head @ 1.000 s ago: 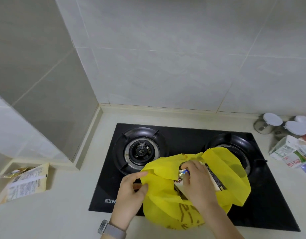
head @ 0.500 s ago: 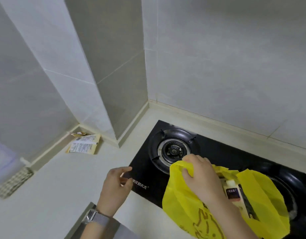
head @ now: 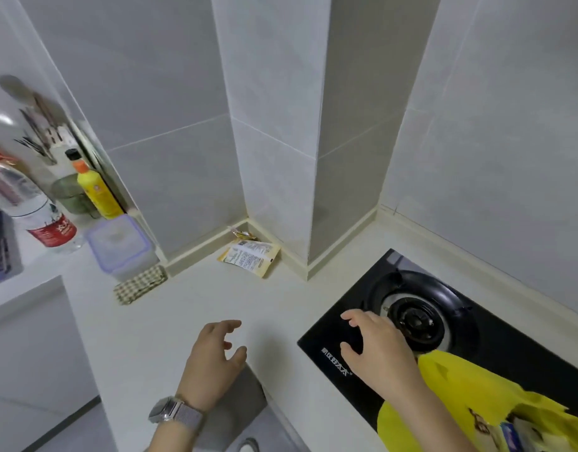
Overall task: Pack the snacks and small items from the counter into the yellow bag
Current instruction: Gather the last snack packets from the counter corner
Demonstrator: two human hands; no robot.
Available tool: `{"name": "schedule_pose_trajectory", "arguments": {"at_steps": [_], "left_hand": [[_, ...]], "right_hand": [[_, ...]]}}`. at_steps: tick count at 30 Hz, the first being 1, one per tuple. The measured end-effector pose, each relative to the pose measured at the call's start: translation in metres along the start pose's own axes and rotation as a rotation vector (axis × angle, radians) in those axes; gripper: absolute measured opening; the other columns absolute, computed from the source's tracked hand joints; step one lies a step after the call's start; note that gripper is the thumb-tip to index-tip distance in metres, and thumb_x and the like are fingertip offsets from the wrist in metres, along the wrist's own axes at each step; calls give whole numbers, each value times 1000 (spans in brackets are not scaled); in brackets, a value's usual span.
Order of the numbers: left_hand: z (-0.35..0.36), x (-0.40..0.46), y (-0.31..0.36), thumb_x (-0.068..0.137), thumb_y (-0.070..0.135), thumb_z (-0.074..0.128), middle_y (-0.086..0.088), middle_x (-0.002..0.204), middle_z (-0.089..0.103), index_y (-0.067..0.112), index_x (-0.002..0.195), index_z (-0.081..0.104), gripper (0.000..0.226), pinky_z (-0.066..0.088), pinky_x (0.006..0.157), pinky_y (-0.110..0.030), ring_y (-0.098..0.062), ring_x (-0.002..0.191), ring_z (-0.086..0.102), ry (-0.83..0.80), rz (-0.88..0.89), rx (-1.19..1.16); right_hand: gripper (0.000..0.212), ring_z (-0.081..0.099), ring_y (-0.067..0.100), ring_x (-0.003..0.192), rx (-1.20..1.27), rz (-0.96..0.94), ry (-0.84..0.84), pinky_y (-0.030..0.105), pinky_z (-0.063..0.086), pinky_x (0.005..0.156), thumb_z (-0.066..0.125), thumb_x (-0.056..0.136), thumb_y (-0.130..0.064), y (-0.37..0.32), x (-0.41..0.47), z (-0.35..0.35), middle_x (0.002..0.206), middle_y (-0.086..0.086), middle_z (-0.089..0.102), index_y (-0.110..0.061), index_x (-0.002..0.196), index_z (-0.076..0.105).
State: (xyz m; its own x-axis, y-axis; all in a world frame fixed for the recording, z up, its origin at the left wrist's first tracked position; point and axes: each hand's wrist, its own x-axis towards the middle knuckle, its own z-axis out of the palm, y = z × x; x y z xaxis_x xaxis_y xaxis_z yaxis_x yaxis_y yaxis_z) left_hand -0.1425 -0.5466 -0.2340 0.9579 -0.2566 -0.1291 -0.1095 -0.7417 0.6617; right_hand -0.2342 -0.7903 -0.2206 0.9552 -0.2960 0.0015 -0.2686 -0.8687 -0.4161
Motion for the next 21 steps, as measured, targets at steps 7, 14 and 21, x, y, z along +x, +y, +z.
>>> {"name": "schedule_pose_trajectory", "arguments": {"at_steps": [7, 14, 21], "left_hand": [[-34, 62, -39, 83, 22, 62, 7, 118, 47, 26, 127, 48, 46, 39, 77, -15, -8, 91, 54, -61, -10, 59], [-65, 117, -78, 82, 24, 63, 11, 113, 49, 26, 127, 47, 47, 35, 76, -10, -5, 91, 53, -105, 15, 75], [-69, 142, -108, 82, 24, 64, 12, 108, 48, 27, 126, 47, 48, 35, 76, -9, -5, 90, 52, -162, 31, 61]], "right_hand": [[45, 47, 11, 115, 56, -24, -80, 25, 43, 93, 55, 88, -35, -54, 68, 45, 122, -14, 55, -33, 131, 44], [48, 49, 14, 113, 69, 27, -148, 26, 44, 91, 56, 85, -36, -104, 128, 91, 122, -11, 54, -33, 132, 42], [58, 43, 19, 122, 11, 109, -223, 29, 44, 95, 59, 84, -36, -128, 164, 128, 133, -6, 45, -31, 137, 36]]}}
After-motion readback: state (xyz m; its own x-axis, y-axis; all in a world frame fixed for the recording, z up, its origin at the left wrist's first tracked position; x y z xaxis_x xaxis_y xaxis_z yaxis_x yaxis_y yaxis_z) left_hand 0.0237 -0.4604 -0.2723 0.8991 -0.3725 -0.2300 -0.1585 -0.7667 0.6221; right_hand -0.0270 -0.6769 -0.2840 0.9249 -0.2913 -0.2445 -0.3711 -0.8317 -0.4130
